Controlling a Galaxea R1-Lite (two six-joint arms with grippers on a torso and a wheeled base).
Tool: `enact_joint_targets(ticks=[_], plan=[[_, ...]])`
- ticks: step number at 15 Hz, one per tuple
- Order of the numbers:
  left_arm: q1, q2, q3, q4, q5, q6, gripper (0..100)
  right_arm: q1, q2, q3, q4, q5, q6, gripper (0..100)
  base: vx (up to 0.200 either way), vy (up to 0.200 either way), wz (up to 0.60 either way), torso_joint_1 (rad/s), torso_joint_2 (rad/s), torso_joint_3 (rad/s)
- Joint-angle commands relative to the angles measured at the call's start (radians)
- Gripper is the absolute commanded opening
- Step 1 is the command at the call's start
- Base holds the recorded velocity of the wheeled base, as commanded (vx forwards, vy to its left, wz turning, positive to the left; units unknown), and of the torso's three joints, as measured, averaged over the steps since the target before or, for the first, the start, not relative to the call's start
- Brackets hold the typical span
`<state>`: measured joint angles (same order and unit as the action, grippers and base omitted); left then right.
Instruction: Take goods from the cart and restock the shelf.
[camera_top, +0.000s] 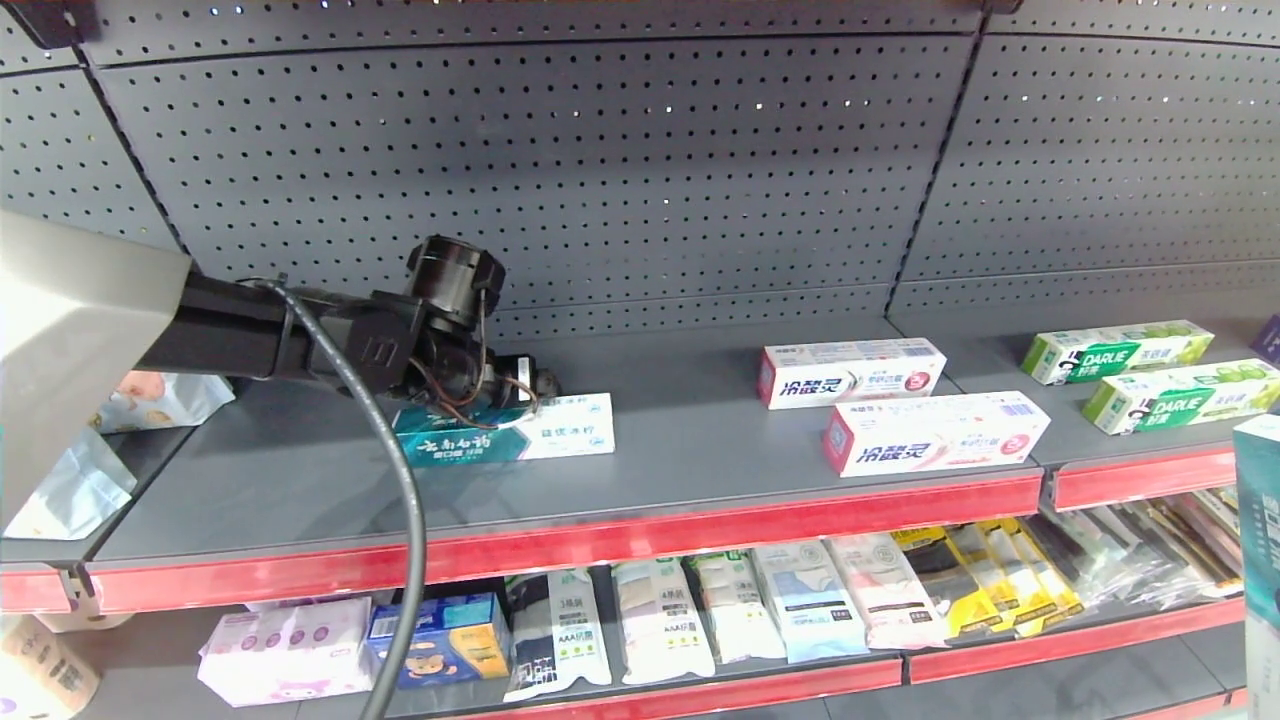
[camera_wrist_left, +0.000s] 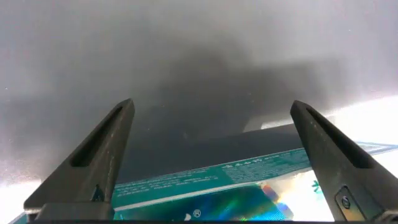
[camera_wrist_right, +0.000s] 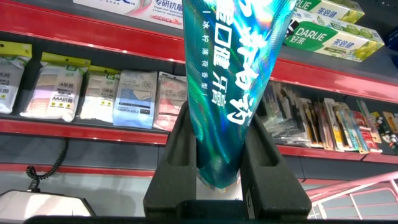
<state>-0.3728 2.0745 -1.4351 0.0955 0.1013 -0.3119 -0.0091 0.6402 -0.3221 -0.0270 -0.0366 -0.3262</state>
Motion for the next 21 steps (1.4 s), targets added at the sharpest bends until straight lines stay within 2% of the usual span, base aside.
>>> enact_joint_targets(ticks=[1,21], plan=[[-0.003,-0.002,-0.013,0.01,0.0,-0.001,100,0.0,0.001,0.005,-0.001,0.0,-0.001,0,0.0,0.0,0.0,0.0,0.0,0.0],[-0.009,-0.011,-0.008,0.09,-0.012,0.007,100,0.0,0.019,0.006,-0.001,0.003,0.001,0,0.0,0.0,0.0,0.0,0.0,0.0]])
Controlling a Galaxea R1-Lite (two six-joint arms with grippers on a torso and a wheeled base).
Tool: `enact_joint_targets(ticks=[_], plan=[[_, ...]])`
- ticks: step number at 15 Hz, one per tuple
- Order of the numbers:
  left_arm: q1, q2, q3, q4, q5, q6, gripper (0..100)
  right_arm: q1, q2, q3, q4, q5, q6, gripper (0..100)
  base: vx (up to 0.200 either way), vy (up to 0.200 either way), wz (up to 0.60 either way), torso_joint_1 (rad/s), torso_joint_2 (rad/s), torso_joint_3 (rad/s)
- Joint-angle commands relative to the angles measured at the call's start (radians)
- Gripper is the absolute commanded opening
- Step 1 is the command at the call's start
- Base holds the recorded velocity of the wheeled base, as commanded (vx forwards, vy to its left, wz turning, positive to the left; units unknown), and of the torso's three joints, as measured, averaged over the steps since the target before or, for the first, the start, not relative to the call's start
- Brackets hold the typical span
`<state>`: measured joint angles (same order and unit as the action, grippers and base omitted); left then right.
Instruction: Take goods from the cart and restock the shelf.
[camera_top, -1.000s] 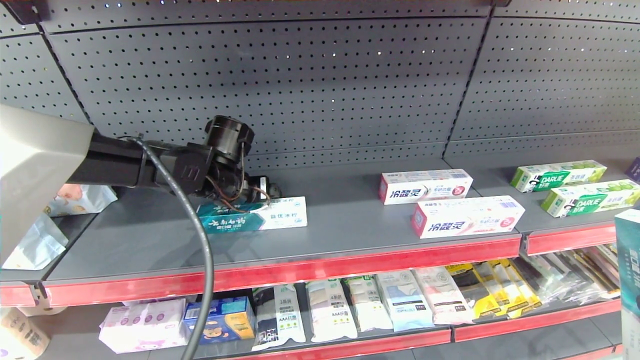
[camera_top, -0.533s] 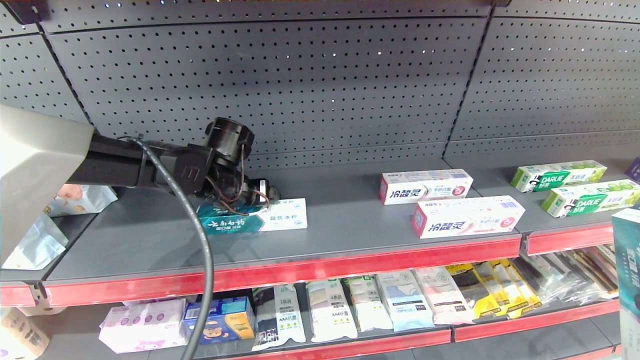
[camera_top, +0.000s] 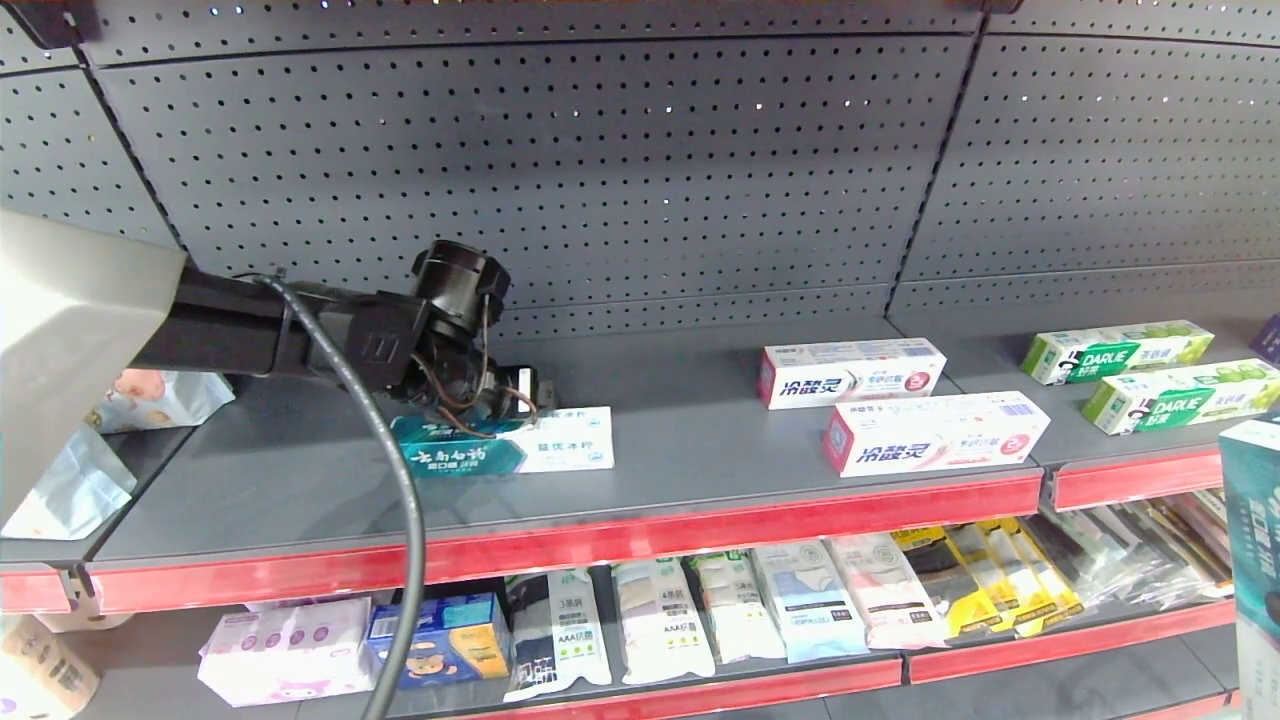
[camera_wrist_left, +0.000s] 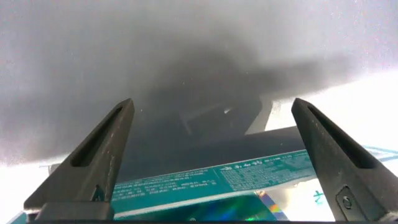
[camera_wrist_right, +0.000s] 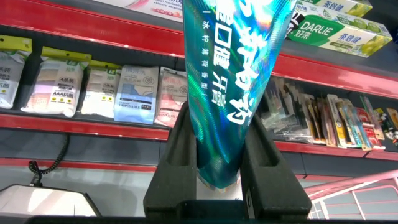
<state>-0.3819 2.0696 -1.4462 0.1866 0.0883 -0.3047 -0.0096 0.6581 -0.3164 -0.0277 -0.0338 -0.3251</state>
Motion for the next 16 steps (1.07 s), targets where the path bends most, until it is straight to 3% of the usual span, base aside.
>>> enact_joint_targets(ticks=[1,7,16], plan=[[0.0,-0.011,0.003,0.01,0.001,-0.001,100,0.0,0.003,0.0,0.0,0.0,0.0,0,0.0,0.0,0.0,0.0,0.0,0.0],[0.0,-0.036,0.013,0.045,-0.007,-0.004,100,0.0,0.003,0.0,0.0,0.0,0.001,0,0.0,0.0,0.0,0.0,0.0,0.0],[-0.003,-0.078,0.105,0.045,-0.007,-0.004,100,0.0,0.005,0.0,-0.001,0.0,0.003,0,0.0,0.0,0.0,0.0,0.0,0.0]])
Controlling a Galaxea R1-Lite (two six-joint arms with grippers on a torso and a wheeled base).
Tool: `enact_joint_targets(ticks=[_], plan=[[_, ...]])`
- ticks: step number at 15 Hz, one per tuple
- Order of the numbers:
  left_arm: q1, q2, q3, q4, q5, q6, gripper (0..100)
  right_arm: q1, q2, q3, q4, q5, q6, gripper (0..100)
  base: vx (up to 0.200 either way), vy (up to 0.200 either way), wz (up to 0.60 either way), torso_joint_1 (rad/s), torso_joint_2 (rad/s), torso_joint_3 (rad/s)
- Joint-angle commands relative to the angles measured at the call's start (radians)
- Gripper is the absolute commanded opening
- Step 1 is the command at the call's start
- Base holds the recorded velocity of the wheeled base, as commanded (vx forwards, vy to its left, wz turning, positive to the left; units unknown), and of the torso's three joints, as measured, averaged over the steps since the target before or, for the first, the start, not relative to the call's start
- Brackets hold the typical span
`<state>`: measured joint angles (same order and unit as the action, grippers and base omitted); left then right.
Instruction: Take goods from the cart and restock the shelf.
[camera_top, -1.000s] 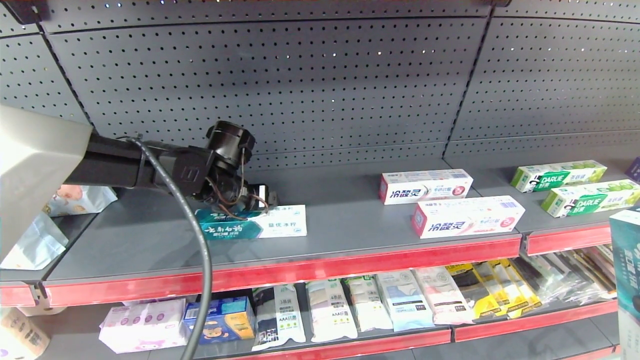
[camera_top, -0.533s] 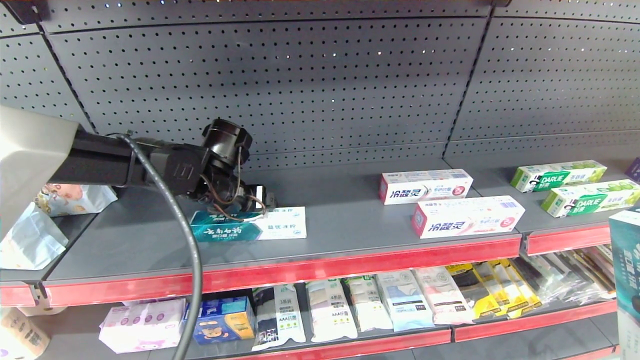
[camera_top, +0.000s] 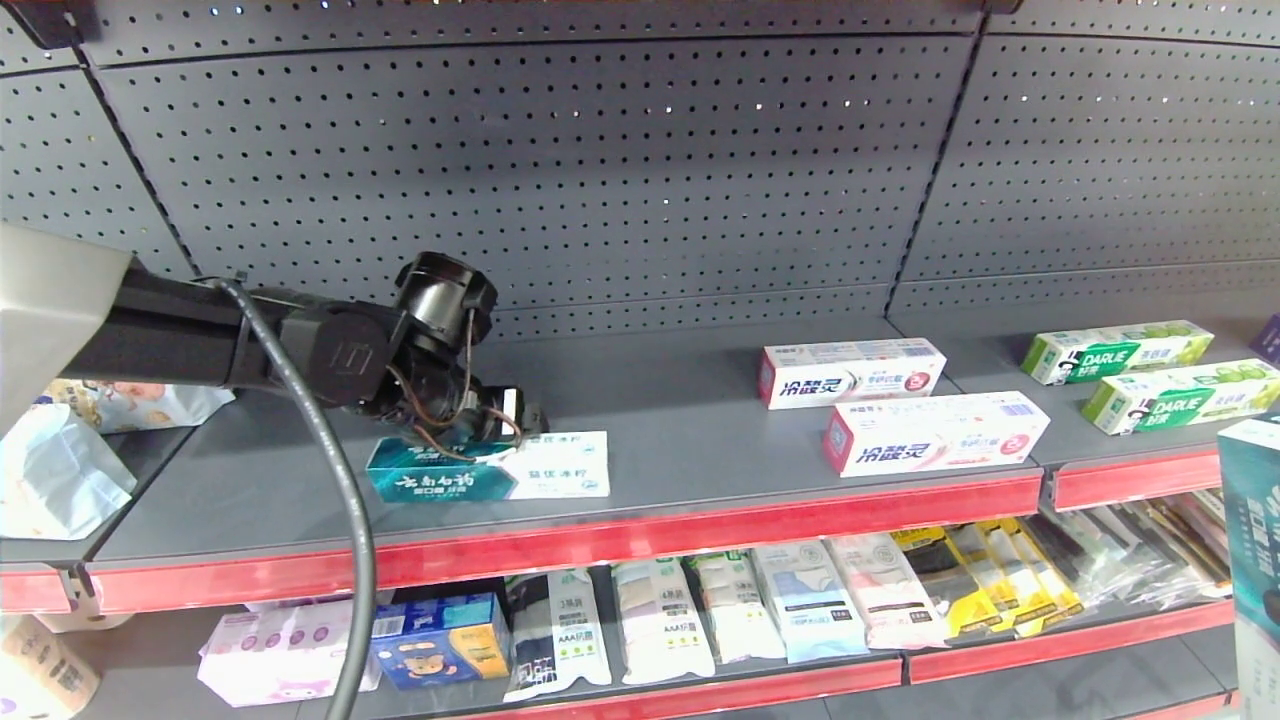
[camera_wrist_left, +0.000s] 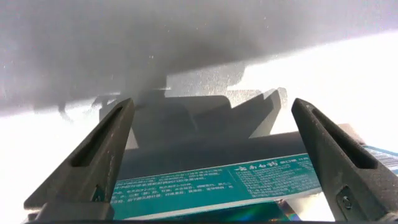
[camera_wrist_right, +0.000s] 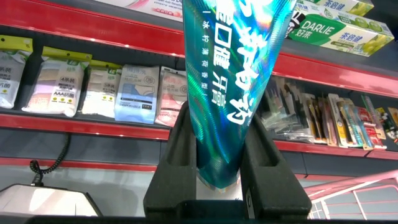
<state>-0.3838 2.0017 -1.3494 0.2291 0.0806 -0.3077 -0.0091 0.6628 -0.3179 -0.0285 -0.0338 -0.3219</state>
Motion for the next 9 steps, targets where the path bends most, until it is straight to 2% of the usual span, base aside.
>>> enact_joint_targets(ticks=[1,9], plan=[[-0.001,-0.017,0.019,0.001,0.001,-0.001,100,0.0,0.0,0.003,-0.001,0.0,0.0,0,0.0,0.0,0.0,0.0,0.0,0.0],[-0.012,-0.055,0.073,0.001,-0.004,-0.005,100,0.0,0.001,0.0,-0.001,0.011,0.0,0,0.0,0.0,0.0,0.0,0.0,0.0]])
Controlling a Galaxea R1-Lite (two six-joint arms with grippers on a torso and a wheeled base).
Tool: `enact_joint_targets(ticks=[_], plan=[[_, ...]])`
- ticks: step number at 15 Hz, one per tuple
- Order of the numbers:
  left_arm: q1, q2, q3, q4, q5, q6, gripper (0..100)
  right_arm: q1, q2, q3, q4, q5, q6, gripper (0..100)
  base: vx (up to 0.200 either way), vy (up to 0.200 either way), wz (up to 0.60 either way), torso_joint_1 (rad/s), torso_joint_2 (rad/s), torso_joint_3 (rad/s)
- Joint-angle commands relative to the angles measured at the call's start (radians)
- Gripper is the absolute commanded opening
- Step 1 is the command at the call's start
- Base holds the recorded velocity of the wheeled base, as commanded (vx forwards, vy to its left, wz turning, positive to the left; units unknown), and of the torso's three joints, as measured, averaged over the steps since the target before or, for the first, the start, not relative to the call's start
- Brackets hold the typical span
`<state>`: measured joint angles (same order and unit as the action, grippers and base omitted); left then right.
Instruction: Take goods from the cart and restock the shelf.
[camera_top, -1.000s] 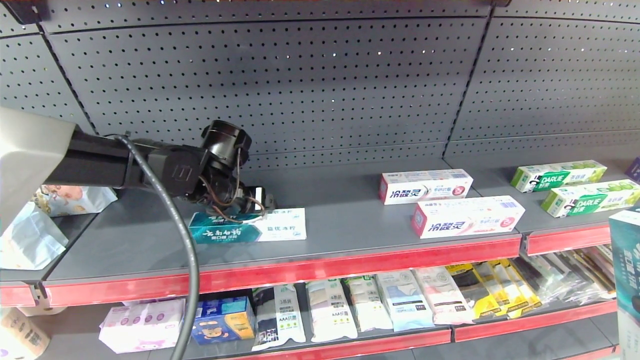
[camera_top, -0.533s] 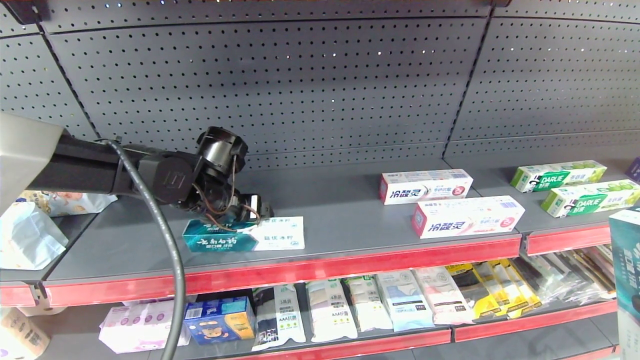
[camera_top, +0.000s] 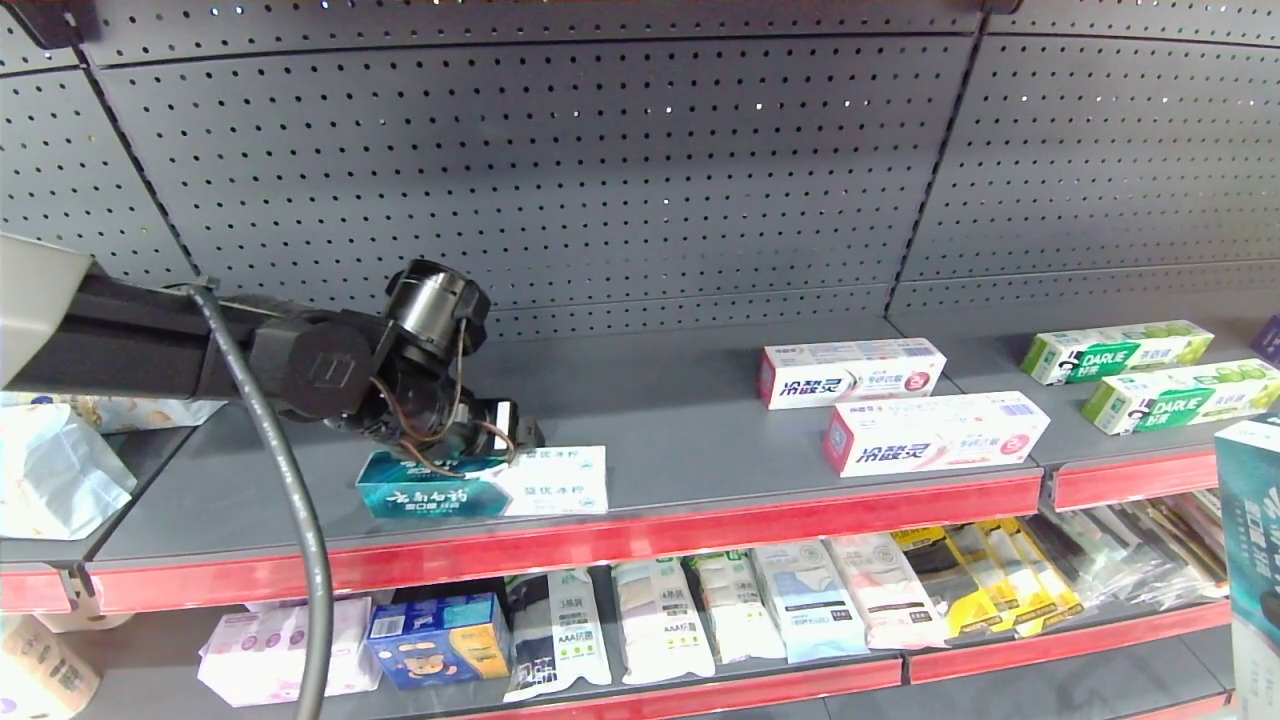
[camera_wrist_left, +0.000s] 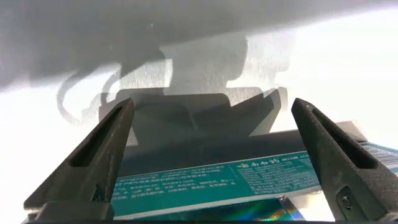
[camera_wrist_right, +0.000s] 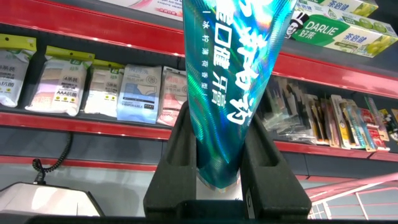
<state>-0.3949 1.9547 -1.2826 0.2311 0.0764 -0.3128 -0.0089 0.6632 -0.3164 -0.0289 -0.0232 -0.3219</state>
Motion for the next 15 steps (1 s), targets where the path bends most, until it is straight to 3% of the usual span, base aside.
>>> enact_joint_targets(ticks=[1,15], plan=[[-0.001,-0.01,0.011,0.001,0.0,-0.002,100,0.0,-0.001,-0.001,0.0,0.0,0.0,0,0.0,0.0,0.0,0.0,0.0,0.0],[-0.001,-0.04,0.065,-0.004,0.0,-0.003,100,0.0,-0.001,0.002,0.0,0.0,0.0,0,0.0,0.0,0.0,0.0,0.0,0.0]])
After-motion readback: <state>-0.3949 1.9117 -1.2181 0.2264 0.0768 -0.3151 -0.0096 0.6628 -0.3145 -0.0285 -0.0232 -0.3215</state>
